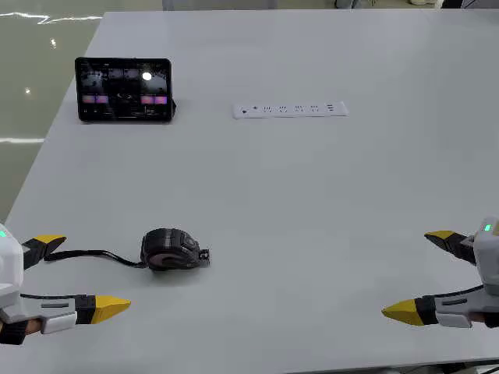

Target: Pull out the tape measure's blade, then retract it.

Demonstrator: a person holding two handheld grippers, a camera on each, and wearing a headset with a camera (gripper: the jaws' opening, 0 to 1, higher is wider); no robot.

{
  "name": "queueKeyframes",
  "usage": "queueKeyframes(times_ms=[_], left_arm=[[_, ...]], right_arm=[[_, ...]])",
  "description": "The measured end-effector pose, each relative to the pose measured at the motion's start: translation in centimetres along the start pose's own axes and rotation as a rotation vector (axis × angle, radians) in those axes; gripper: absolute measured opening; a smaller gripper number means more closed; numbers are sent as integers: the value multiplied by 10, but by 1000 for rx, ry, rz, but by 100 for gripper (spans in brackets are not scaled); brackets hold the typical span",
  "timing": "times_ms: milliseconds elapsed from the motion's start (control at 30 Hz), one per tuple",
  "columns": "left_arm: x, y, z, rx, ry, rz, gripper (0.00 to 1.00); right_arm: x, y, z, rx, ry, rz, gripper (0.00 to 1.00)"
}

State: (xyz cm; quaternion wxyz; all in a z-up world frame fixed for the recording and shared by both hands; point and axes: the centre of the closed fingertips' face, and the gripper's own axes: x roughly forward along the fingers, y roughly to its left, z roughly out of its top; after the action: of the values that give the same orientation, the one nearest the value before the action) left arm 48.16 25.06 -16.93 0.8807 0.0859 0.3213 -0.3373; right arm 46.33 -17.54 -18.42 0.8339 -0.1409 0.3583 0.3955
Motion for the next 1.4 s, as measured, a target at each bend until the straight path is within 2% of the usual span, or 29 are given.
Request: queueKeyframes(times_ms=[167, 633, 733, 833, 900, 1033, 1133, 1200, 1267, 1400], left_arm=[[-2, 1, 0, -11, -1, 1, 99], [0, 1, 2, 8, 9, -7, 99], [3, 0, 3, 14, 16, -23, 99], [7, -1, 3, 46, 29, -45, 99], [10, -5, 3, 43, 45, -80, 99], [17, -4, 9, 88, 69, -106, 99], [22, -6, 19, 150, 45, -137, 99], [25, -3, 17, 197, 85, -130, 99], [30, -8, 19, 231, 88, -168, 99], [36, -10, 22, 294, 110, -191, 99]], right_arm=[[0, -2, 2, -5, -5, 1, 99], [-1, -7, 5, -9, -12, -12, 99], [0, -8, 8, -25, -20, -8, 99], [3, -8, 12, -53, -24, 4, 99], [7, -7, 14, -57, -12, 15, 99], [16, -3, 23, -87, -6, 33, 99], [23, -1, 31, -93, -1, 45, 99], [28, 2, 38, -115, -13, 53, 99], [34, 4, 44, -132, -19, 61, 99], [45, 10, 54, -171, -34, 84, 99]])
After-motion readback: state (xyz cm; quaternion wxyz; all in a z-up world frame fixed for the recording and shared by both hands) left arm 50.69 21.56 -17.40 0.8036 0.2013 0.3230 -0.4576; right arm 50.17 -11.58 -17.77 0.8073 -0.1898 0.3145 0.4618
